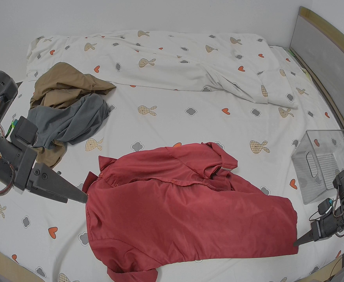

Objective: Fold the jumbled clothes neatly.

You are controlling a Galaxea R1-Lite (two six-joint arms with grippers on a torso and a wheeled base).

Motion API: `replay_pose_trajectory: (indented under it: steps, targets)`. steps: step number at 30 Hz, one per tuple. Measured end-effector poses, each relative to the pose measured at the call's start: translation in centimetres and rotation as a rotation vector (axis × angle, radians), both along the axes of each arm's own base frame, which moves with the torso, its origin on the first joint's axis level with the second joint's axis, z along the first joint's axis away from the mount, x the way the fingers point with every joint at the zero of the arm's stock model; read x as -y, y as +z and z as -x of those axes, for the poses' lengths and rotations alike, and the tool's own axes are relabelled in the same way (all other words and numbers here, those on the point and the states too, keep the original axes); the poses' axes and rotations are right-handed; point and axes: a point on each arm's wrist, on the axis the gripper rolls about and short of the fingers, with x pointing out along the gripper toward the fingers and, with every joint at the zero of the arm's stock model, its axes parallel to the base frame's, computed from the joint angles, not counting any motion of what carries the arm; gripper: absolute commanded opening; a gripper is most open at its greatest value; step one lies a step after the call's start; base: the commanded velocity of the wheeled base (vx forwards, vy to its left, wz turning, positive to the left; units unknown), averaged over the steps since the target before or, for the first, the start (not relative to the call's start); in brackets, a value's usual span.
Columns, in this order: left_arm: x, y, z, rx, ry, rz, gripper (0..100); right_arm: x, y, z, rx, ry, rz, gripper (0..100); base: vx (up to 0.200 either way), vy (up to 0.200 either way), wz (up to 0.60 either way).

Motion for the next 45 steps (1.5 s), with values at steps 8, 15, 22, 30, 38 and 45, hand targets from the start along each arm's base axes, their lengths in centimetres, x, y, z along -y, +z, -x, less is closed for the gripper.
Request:
replay_pose_trajectory:
  steps: [8,15,22,30,38,45]
  targets:
    - [0.0,-0.1,-0.1,-0.004,0.000,-0.001,100,0.1,0.4,0.1,0.021,-0.006,0.005,100,0.000,0.000,0.00]
    - [0.0,-0.1,-0.1,-0.002,0.000,-0.001,100,0.9,2.8,-1.2,0.175,-0.042,0.021,100,0.000,0.000,0.00]
    - [0.0,0.0,-0.1,-0.002,0.000,-0.001,100,2.1,2.9,-6.6,0.341,-0.047,0.013,100,0.000,0.000,0.00]
    - [0.0,0.0,0.0,0.000,0.000,0.000,100,2.0,-0.7,-14.2,0.484,-0.023,-0.030,100,0.000,0.000,0.00]
    - [-0.1,0.2,0.2,0.008,0.001,0.001,100,-0.8,-3.2,-18.2,0.412,-0.048,-0.192,100,0.000,0.000,0.00]
    - [-0.1,0.2,0.2,0.008,0.001,0.000,100,-2.8,-2.7,-18.8,0.328,-0.016,-0.430,100,0.000,0.000,0.00]
